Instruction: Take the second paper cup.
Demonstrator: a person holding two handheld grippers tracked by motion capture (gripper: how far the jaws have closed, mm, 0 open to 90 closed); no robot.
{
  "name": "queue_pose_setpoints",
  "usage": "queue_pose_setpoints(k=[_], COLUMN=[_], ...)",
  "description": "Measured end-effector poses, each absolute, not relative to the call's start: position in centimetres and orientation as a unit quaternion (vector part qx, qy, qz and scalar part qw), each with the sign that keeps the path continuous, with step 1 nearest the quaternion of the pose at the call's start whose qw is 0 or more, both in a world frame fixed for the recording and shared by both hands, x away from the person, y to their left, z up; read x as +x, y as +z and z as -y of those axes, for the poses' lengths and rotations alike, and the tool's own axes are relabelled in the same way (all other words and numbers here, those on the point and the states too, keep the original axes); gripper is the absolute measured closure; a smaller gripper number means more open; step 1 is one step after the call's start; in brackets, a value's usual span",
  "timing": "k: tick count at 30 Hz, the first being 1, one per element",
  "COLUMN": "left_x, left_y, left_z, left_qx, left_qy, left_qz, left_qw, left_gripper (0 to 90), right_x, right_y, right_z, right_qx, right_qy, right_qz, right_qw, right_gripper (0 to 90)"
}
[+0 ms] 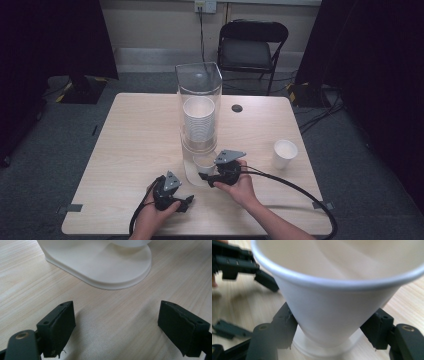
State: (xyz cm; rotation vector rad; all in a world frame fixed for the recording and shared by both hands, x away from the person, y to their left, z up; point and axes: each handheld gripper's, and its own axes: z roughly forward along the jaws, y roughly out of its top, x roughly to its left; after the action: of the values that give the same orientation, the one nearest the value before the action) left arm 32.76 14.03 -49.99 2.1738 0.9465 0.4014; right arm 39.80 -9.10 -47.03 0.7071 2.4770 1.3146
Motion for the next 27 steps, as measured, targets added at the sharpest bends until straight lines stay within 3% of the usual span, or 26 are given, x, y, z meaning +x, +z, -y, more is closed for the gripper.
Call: queue_pose_setpoints(k=[7,23,27], left_x=[32.8,32.7,32.8], left_y=[-50.0,-50.0,-50.1], left_z=[-14.0,-14.0,-14.0], left_qx=[0.844,0.842,0.84], left_qy=[0.156,0.155,0.156], left_qz=[-0.367,-0.369,-0.367], left_qw=[0.36,0.363,0.369], left_gripper=[13.8,13.8,13.8], right_x=[39.3,39.0,39.1], right_y=[-48.5,-49.3,-49.3], right_z=[10.4,16.3,16.7], right_qx=[0.248,0.278,0.282], right_qy=[0.441,0.419,0.419], right_qz=[-0.856,-0.854,-0.852], right_qw=[0.108,0.136,0.14], right_gripper=[33.1,31.3,25.8])
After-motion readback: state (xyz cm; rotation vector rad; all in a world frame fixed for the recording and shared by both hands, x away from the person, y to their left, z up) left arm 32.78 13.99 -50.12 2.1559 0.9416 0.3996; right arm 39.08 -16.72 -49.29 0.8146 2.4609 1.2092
